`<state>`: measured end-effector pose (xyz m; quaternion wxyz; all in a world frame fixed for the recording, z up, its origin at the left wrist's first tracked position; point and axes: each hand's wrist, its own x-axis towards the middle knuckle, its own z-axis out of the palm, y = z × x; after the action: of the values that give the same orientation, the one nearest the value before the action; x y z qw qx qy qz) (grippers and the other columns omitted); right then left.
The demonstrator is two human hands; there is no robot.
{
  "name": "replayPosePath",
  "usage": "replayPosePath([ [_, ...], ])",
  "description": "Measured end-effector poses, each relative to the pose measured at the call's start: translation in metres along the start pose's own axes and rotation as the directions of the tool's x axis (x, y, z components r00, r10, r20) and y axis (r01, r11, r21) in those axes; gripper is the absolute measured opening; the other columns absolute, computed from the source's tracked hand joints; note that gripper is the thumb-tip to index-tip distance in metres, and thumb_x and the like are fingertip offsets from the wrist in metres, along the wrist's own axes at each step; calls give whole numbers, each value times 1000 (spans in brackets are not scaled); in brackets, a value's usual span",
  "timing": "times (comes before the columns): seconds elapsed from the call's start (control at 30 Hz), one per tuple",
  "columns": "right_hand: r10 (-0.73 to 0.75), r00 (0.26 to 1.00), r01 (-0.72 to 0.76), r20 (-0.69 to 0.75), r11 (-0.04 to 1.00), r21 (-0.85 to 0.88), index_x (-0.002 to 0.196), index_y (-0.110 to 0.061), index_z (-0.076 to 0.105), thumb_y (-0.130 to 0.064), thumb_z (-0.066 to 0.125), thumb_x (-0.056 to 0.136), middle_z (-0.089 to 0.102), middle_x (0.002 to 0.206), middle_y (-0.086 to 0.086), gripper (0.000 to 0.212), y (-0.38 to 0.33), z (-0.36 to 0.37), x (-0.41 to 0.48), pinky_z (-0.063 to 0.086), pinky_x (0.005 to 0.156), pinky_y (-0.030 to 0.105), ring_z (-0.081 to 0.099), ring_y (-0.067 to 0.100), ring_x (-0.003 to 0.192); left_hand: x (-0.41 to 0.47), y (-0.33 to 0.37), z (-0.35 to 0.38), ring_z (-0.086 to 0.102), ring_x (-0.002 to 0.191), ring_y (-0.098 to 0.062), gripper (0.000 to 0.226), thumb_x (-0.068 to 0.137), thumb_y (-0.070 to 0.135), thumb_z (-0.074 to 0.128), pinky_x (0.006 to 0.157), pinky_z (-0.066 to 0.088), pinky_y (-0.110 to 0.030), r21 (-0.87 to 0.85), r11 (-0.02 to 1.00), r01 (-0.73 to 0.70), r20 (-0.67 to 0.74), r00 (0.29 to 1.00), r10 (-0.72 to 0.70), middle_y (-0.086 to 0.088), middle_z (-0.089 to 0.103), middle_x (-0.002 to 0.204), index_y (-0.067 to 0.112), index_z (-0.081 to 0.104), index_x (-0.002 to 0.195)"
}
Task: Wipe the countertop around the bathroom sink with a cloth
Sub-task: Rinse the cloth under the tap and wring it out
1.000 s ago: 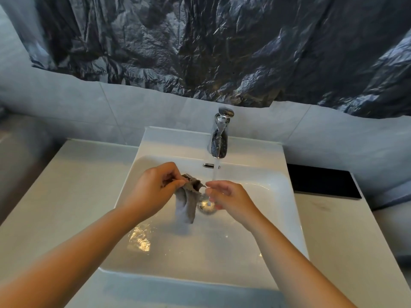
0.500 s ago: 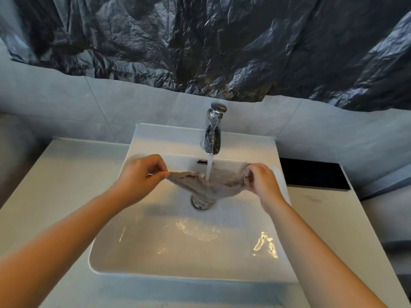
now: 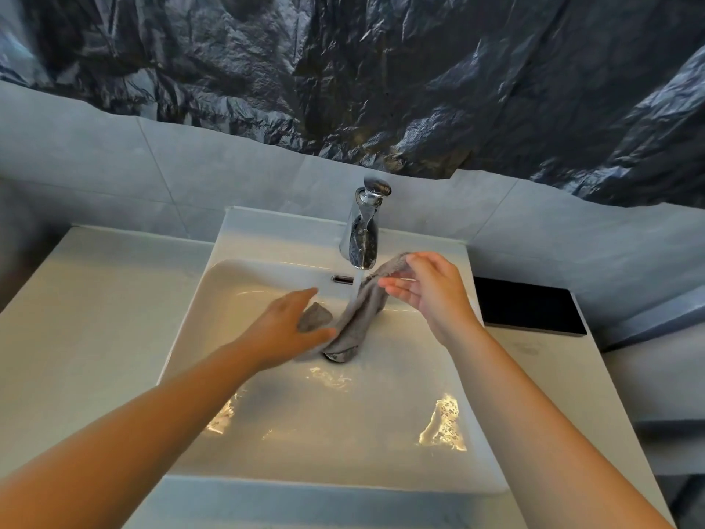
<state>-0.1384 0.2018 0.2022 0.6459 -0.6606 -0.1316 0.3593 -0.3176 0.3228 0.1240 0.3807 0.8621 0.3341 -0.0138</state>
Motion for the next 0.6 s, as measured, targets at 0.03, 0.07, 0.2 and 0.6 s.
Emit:
replayPosePath([
  [0.03, -2, 1000, 2, 7, 1000, 1, 95, -4, 51, -9, 45, 98, 64, 79, 16, 9, 1, 1, 0, 58, 72, 33, 71, 28, 70, 5, 8, 6, 37, 131, -15, 83, 79, 56, 64, 103, 32, -30, -90, 995, -39, 14, 999, 40, 8, 37, 147, 27, 25, 147],
  [0.07, -5, 1000, 5, 14, 1000, -4, 94, -4, 52, -10, 45, 98, 65, 80, 16, 9, 1, 1, 0, 58, 72, 32, 72, 27, 70, 9, 17, 12, 43, 124, -11, 82, 80, 53, 65, 97, 35, -26, -150, 987, -61, 20, 998, 65, 11, 42, 142, 26, 26, 147],
  [0.2, -25, 1000, 27, 19, 997, -71, 90, -8, 56, -12, 49, 97, 69, 81, 14, 11, 1, 0, 0, 58, 69, 30, 72, 24, 71, 23, 40, 31, 51, 78, -7, 24, 86, 37, 64, 71, 39, -23, -257, 964, -63, -70, 996, 47, 10, 57, 88, 22, 59, 105],
  [0.6, 175, 957, -118, 231, 964, -237, 131, -36, 43, -44, 46, 96, 53, 131, 1, 37, 90, 5, 1, 45, 98, 37, 51, 15, 119, 7, 51, -6, 61, 83, -18, 32, 98, 35, 44, 81, 48, -30, -668, 743, -29, -178, 976, -122, -3, 67, 86, 11, 65, 94],
])
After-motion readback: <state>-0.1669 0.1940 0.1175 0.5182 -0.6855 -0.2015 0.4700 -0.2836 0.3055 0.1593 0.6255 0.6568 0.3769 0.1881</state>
